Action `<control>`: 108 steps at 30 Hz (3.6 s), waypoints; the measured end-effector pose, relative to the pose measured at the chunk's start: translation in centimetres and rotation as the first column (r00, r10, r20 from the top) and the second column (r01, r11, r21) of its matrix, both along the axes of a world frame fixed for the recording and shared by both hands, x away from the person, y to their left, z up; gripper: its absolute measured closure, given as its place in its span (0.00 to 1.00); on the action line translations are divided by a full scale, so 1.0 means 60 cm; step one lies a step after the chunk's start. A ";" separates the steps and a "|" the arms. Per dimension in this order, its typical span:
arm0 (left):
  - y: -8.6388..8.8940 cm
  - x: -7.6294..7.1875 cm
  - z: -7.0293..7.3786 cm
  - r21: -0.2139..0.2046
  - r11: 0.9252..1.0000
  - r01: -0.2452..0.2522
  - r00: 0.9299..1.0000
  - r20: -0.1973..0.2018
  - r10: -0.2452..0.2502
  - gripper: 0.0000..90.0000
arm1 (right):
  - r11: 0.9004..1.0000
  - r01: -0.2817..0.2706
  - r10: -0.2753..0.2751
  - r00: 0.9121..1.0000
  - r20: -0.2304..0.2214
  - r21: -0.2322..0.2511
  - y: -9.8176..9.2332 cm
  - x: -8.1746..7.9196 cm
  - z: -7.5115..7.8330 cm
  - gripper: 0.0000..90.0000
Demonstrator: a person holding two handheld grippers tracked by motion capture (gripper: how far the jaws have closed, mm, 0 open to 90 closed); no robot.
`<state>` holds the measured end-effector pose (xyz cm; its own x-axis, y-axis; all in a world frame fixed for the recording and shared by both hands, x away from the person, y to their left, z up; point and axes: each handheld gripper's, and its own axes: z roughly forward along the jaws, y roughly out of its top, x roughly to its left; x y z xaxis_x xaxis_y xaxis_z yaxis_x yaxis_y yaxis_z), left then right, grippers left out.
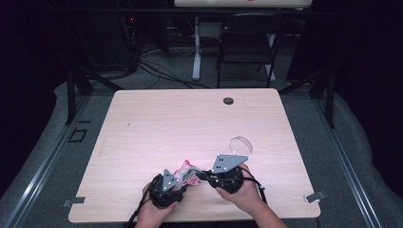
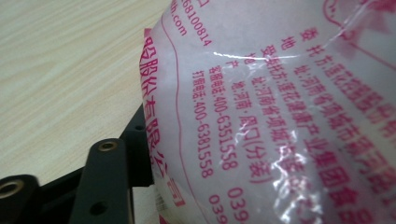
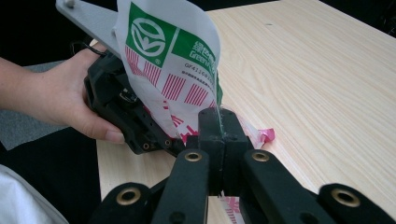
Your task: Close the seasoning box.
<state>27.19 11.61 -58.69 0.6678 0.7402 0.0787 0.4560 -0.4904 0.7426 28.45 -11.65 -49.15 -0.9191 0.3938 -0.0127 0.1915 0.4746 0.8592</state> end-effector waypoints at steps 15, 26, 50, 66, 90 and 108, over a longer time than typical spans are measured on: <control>0.003 -0.003 0.001 -0.025 1.000 0.000 1.000 0.019 0.000 0.60 | 1.000 -0.001 0.001 1.000 0.002 0.005 0.001 0.000 0.001 1.00; 0.000 -0.002 0.007 -0.004 1.000 0.012 0.999 0.032 -0.012 0.64 | 1.000 -0.001 0.001 1.000 0.005 0.009 -0.004 -0.001 0.002 1.00; -0.004 0.007 0.032 0.157 0.988 -0.006 0.992 0.126 -0.014 0.66 | 1.000 -0.008 0.010 0.998 0.058 -0.025 -0.012 0.000 0.011 0.83; -0.009 0.025 0.063 0.247 0.969 -0.005 0.981 0.188 -0.042 0.66 | 0.999 -0.014 0.022 0.987 0.160 -0.051 -0.013 -0.006 0.027 0.76; -0.027 0.039 0.089 0.306 0.952 0.022 0.974 0.209 -0.090 0.67 | 0.998 -0.023 0.034 0.979 0.199 -0.058 -0.018 -0.012 0.043 0.76; -0.036 0.052 0.103 0.333 0.943 0.017 0.967 0.234 -0.100 0.67 | 0.999 -0.024 0.030 0.986 0.167 -0.041 -0.034 -0.010 0.049 0.98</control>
